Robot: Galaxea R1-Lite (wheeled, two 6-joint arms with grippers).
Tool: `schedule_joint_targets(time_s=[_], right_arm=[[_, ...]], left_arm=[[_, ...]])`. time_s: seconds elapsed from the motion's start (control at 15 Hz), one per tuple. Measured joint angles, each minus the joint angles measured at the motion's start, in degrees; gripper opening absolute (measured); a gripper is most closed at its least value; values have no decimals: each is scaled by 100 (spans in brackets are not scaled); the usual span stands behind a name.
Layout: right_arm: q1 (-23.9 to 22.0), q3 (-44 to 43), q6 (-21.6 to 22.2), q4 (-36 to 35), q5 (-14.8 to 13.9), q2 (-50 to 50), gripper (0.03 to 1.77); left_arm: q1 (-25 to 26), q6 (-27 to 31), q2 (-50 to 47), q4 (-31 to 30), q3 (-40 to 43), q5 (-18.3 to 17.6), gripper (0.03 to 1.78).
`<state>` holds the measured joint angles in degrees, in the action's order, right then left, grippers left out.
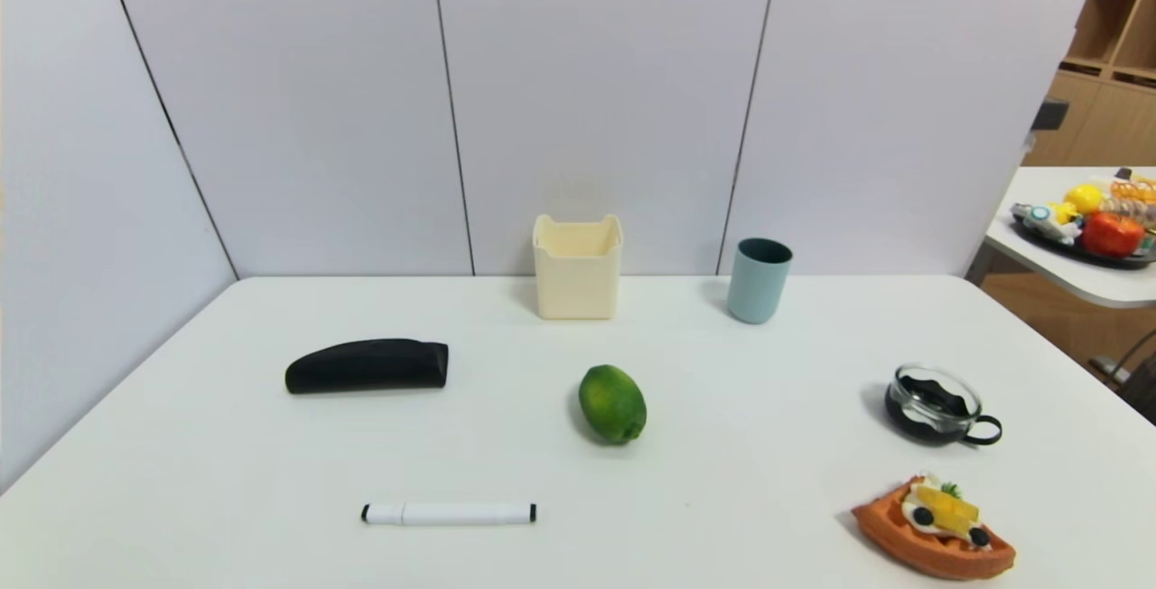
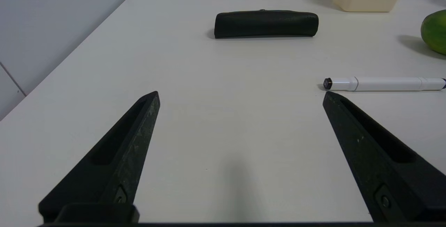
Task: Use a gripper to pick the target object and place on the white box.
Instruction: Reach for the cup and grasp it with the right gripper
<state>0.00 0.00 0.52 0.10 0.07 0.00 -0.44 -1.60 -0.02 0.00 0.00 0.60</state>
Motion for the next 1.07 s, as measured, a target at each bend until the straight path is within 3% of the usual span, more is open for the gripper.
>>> schedule_joint_targets(time_s=[0.53, 0.87, 1.07], right_arm=[[2, -190, -52, -76, 37, 755, 171], [132, -1309, -440, -294, 118, 2246, 171], [250, -2130, -485, -699, 428, 3282, 171]], left_arm=[[0, 0, 0, 0, 0, 0, 169], [0, -2, 0, 0, 0, 0, 169], [-2, -2, 0, 0, 0, 0, 169]])
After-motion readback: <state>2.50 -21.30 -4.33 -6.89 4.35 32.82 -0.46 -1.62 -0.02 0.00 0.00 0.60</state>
